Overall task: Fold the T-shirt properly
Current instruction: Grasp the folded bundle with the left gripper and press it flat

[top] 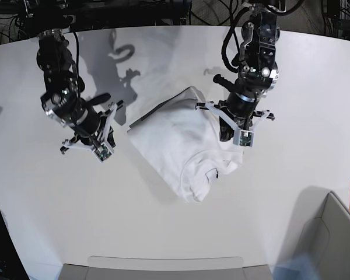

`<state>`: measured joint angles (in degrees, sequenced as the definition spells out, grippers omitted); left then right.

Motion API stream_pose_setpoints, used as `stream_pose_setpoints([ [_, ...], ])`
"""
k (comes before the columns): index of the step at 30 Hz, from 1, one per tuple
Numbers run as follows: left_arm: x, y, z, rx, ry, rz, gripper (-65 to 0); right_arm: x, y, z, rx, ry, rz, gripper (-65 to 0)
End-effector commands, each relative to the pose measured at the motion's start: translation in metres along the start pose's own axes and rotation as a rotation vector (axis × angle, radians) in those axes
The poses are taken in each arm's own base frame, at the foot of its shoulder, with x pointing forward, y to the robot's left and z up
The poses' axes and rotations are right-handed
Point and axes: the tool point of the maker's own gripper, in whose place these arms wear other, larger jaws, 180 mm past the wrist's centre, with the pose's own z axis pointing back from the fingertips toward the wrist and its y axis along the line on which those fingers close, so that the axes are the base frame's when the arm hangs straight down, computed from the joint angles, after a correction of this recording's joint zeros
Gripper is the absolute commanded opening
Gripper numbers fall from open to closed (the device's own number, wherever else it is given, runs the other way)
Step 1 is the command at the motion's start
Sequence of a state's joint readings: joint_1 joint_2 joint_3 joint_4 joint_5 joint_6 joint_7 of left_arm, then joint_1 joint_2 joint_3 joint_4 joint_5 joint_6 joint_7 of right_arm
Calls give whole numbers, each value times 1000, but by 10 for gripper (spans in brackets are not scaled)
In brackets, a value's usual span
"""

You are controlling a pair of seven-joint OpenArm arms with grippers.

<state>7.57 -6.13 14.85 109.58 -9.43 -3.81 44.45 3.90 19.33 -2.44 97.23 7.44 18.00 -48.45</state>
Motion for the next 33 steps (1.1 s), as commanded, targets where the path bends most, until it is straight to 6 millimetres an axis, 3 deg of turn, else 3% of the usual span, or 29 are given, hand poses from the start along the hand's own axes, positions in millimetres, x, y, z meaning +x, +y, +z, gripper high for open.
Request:
stream_pose_setpoints([
  [1,-4,-32,2,-91,3,-11,-650,13,-26,-1,-59,-21,-4,-650],
  [4,-21,-86,8,-229,44,-68,-650,26,-36,-22,-55,-22,-59,-650],
  [7,-37,-122,18,-336,78,-146,-650,33,-31,-41,-28,-35,-105,-650],
  [10,-61,-137,16,-378,140,-186,-650,32,-14,-60,21,-10,-156,-650],
  [14,-80,-118,-8,-324,207,-201,-650,21,16,-70,82,23,-171,-650],
  [16,-77,-86,-21,-240,213,-167,-650,11,51,-69,146,46,-111,-650],
  [18,-57,-44,-25,-133,169,-104,-650,7,91,-58,213,56,-33,-650],
  [21,-21,11,-13,3,70,-28,-650,7,104,-34,225,41,22,-650],
  [22,-12,20,-7,24,42,-19,-650,10,106,-28,223,26,27,-650],
  [24,4,24,3,39,-5,-17,-650,13,99,-15,196,0,26,-650],
  [27,7,21,10,34,-27,-15,-650,8,62,3,101,-27,-41,-650],
  [31,23,13,6,27,-118,40,-650,-6,20,24,-18,-36,-130,-650],
  [33,40,10,-1,21,-184,46,-650,-18,12,32,-50,-25,-158,-650],
])
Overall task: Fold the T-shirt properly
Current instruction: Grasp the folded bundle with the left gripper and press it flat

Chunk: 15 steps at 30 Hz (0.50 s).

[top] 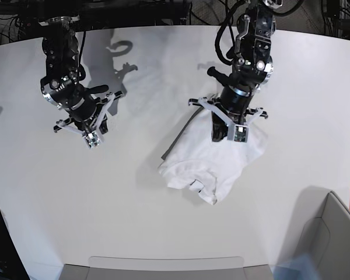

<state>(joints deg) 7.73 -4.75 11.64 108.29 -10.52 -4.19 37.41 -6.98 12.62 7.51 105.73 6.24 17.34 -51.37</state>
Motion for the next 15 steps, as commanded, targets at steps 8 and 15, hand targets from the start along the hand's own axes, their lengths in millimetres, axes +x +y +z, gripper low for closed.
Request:
stream_pose_setpoints([
  [8,16,2,-83,-1,-10,22,-650,-35,-14,29,-53,33,-26,-650],
  [15,-54,23,-106,46,140,47,-650,-54,-11,39,-57,33,-46,-650],
])
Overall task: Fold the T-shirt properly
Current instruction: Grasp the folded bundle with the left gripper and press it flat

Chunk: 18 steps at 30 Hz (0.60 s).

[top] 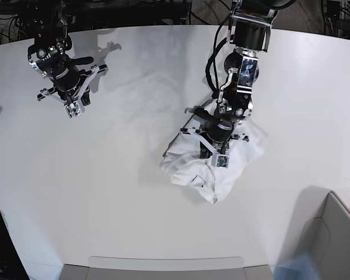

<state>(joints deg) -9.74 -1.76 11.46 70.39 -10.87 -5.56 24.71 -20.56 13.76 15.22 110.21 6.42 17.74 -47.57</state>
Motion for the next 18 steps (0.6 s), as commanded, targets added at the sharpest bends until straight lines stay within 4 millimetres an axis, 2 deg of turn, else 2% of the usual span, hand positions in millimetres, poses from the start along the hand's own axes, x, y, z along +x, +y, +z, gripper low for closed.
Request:
stream_pose_setpoints([
  [1,-8,12,-4,34,16,5,-650,10,-4,4,-9,-46,6,-650],
  [5,-41,71,-7,164,7,82,-650,10,-3,4,-8,-47,4,-650],
  [8,-46,117,3,268,-6,162,-650,12,-1,4,-4,-51,0,-650],
  [11,-36,156,15,339,-33,166,-650,13,0,3,-1,-53,2,-650],
  [14,-7,189,22,385,-76,127,-650,13,0,3,-1,-53,0,-650],
  [16,7,196,27,392,-107,103,-650,13,0,3,-1,-53,0,-650],
  [18,42,192,35,383,-193,74,-650,14,0,3,-2,-56,1,-650],
])
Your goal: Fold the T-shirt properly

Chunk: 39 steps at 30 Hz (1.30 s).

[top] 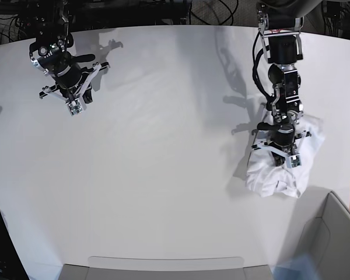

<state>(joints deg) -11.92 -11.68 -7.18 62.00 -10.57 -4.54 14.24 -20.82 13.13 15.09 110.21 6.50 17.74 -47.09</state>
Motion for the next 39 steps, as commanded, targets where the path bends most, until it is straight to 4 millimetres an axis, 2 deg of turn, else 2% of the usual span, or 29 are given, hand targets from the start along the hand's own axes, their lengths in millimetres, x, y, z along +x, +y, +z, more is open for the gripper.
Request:
stream_pose_setpoints([
  [1,31,-7,5,-19,-90,-7,-650,15,-4,4,-11,-51,12,-650],
  [4,71,-14,32,-43,-220,-24,-650,31,-7,10,-25,-98,25,-650],
  [8,107,-21,74,-70,-354,-52,-650,54,-5,26,-38,-170,55,-650],
  [9,111,-23,86,-78,-377,-62,-650,55,-4,27,-38,-173,56,-650],
  [12,103,-26,122,-99,-394,-96,-650,51,-5,27,-39,-161,63,-650],
  [18,37,-15,189,-115,-248,-165,-650,-4,19,34,21,-43,43,-650],
  [20,23,-12,205,-119,-207,-179,-650,-17,30,40,54,-40,25,-650],
  [22,-1,-6,219,-117,-137,-193,-650,-34,47,49,111,-34,-21,-650],
  [24,-25,1,233,-112,-59,-206,-650,-52,65,61,188,-9,-87,-650],
  [26,-49,9,250,-107,23,-218,-650,-70,75,74,252,40,-119,-650],
  [28,-74,17,269,-104,109,-235,-650,-92,77,92,297,100,-175,-650],
  [33,-113,32,308,-91,268,-255,-650,-131,66,129,301,217,-296,-650],
  [37,-152,34,344,-105,456,-261,-650,-165,80,156,331,341,-309,-650],
  [39,-175,39,359,-96,585,-267,-650,-185,95,164,386,422,-289,-650],
])
